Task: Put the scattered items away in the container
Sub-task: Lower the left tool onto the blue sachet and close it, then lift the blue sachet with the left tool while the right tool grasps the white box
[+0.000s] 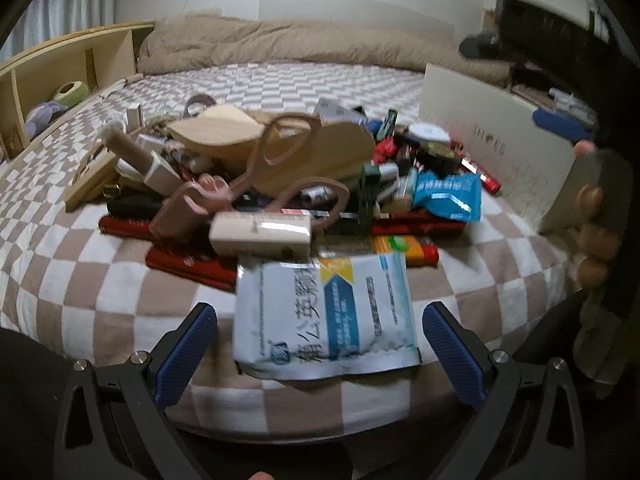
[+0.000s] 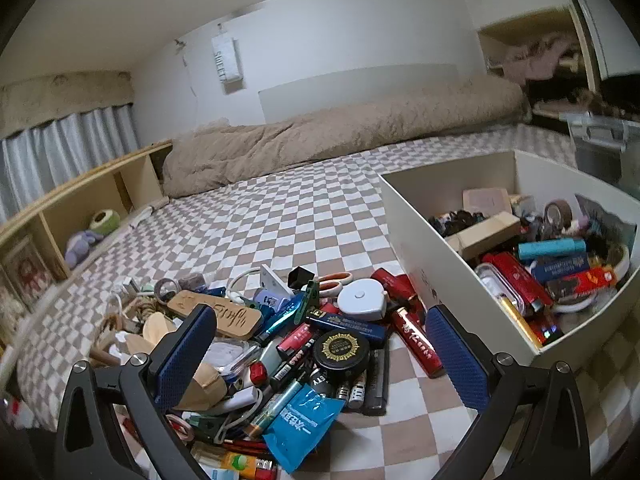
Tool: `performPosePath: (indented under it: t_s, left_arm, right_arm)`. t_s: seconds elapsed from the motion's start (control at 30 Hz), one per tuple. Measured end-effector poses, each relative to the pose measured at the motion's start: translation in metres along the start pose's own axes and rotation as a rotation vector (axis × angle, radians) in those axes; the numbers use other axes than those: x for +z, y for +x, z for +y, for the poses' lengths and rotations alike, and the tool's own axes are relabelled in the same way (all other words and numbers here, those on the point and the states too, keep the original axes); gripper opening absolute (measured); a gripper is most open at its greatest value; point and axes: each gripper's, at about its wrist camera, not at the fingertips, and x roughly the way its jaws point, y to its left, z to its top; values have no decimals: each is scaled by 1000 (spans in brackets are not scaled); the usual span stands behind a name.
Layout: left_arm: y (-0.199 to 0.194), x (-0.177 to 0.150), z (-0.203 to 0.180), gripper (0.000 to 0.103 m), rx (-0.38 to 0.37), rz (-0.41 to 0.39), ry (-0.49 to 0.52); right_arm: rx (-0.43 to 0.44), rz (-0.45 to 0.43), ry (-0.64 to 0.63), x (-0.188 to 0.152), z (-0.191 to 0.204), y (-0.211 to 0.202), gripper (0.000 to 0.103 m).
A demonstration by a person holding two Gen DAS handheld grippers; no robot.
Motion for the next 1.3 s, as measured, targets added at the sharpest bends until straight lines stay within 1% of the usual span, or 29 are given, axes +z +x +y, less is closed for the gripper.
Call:
performPosePath:
  t_s: [0.13, 0.23, 0.27, 0.37, 0.5, 0.77, 0.83, 0.87, 0.9, 1.0, 1.2, 1.3]
  left_arm:
    - [10, -3, -8, 103, 32, 23, 11]
    - [14, -2, -11, 103, 68, 17, 17]
    - [15, -1, -11, 103, 70, 14, 14]
    - [15, -2, -7, 102, 65, 11, 4]
    - [14, -3, -3, 95, 57, 0, 7]
    - [8, -4, 0, 92, 21, -10, 25]
    - [4, -4, 3, 90, 25, -22, 23]
    - [-1, -3, 4, 80, 33, -39, 28]
    - [-5, -2, 6, 78, 44, -54, 33]
    - [-13, 3, 14, 78, 47, -81, 18]
    - [-19, 17, 33, 77, 57, -112, -29]
    - [-25, 28, 45, 77, 68, -143, -53]
  right_arm:
    - [1, 5, 26, 1, -7, 0, 103]
    - [5, 17, 35, 0, -9, 2, 103]
    - [4, 21, 36, -1, -10, 2, 103]
    - [6, 33, 43, -2, -12, 4, 103]
    - [9, 41, 39, -3, -11, 6, 103]
    - [9, 58, -6, -7, -2, 10, 103]
    - [9, 64, -14, -8, -1, 11, 103]
    - [10, 64, -16, -8, 0, 11, 103]
    - [13, 61, -18, -8, 0, 11, 103]
    - [22, 58, -31, -9, 4, 11, 103]
    - [12, 47, -79, -16, 18, 9, 103]
    - [-1, 55, -108, -22, 27, 8, 103]
